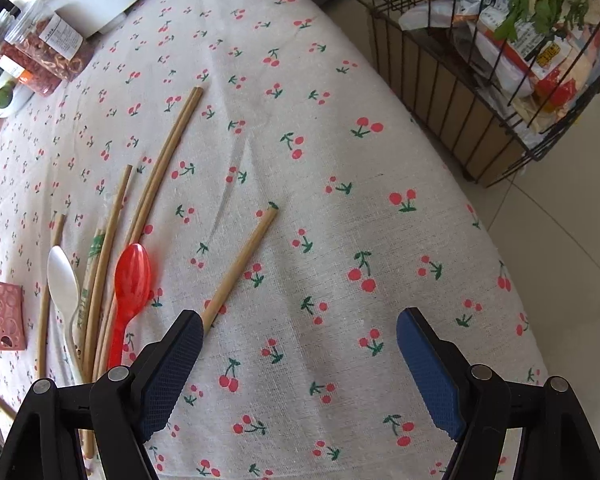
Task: Organize utensils
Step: 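Grasp a wooden chopstick with the left tool while the right tool grasps another wooden chopstick, then lower both wooden chopsticks into the pink basket and open both tools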
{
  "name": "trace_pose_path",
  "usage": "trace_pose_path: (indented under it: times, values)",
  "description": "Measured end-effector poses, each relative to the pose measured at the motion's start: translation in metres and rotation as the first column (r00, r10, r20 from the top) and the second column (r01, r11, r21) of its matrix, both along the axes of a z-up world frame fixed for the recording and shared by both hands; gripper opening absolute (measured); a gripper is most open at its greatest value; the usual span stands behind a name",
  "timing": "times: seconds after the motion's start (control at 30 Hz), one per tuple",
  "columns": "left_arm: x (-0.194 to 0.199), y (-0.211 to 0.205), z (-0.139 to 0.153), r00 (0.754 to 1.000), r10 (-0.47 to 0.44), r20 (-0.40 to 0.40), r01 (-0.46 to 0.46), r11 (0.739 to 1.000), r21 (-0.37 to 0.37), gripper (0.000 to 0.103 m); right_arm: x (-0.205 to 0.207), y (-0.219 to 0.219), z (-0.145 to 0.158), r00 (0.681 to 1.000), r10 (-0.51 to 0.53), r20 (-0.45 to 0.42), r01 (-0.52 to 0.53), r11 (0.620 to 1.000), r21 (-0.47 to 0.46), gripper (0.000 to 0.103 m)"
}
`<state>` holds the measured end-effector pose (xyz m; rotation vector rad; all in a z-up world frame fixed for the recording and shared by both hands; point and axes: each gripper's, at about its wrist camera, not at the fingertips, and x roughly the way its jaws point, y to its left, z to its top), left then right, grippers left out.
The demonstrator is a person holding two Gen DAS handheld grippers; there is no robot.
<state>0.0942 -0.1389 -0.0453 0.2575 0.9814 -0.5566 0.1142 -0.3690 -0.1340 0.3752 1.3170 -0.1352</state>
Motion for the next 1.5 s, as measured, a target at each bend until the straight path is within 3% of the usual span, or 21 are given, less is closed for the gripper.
trace_pose_path:
  times: [0.2, 0.4, 0.57, 0.67, 0.73, 0.83, 1.03, 1.27, 1.5]
  values:
    - [-0.025, 0.046, 0.013, 0.998, 0.055, 0.028, -0.051, 0.990, -0.133, 0.006, 0.011, 0.020, -0.013, 1.000, -0.003, -0.024, 0.003, 1.000, 0.029, 0.084]
    - [-0.027, 0.075, 0.016, 0.994, 0.108, 0.002, -0.106, 0.974, -0.201, 0.006, 0.020, 0.047, -0.017, 0.999, -0.019, -0.041, 0.013, 0.992, -0.129, 0.084]
    - [-0.026, 0.094, 0.016, 0.989, 0.142, -0.035, -0.146, 0.960, -0.241, 0.006, 0.020, 0.058, -0.014, 0.998, -0.063, -0.019, 0.058, 0.977, -0.205, 0.059]
    - [-0.033, 0.100, 0.021, 0.989, 0.147, -0.011, -0.145, 0.959, -0.245, 0.006, 0.021, 0.061, -0.010, 0.998, -0.055, 0.001, 0.054, 0.979, -0.196, 0.037]
    - [-0.037, 0.104, 0.024, 0.989, 0.147, -0.001, -0.143, 0.957, -0.252, 0.006, 0.019, 0.060, -0.009, 0.999, -0.045, 0.012, 0.047, 0.983, -0.179, 0.016]
    - [-0.044, 0.113, 0.029, 0.988, 0.154, 0.019, -0.143, 0.954, -0.263, 0.006, 0.018, 0.054, -0.007, 0.998, -0.048, 0.033, 0.050, 0.996, -0.070, 0.005]
    - [-0.056, 0.141, 0.046, 0.980, 0.188, 0.061, -0.161, 0.939, -0.305, 0.006, 0.006, 0.042, 0.017, 0.988, -0.056, 0.141, 0.053, 0.998, 0.027, 0.005]
    - [-0.071, 0.168, 0.074, 0.961, 0.245, 0.125, -0.181, 0.906, -0.381, 0.006, -0.030, 0.045, 0.083, 0.937, -0.005, 0.350, -0.005, 1.000, 0.027, 0.005]
    - [-0.080, 0.187, 0.105, 0.939, 0.285, 0.190, -0.174, 0.874, -0.453, 0.006, -0.058, 0.069, 0.145, 0.824, 0.084, 0.561, -0.078, 0.996, -0.035, 0.005]
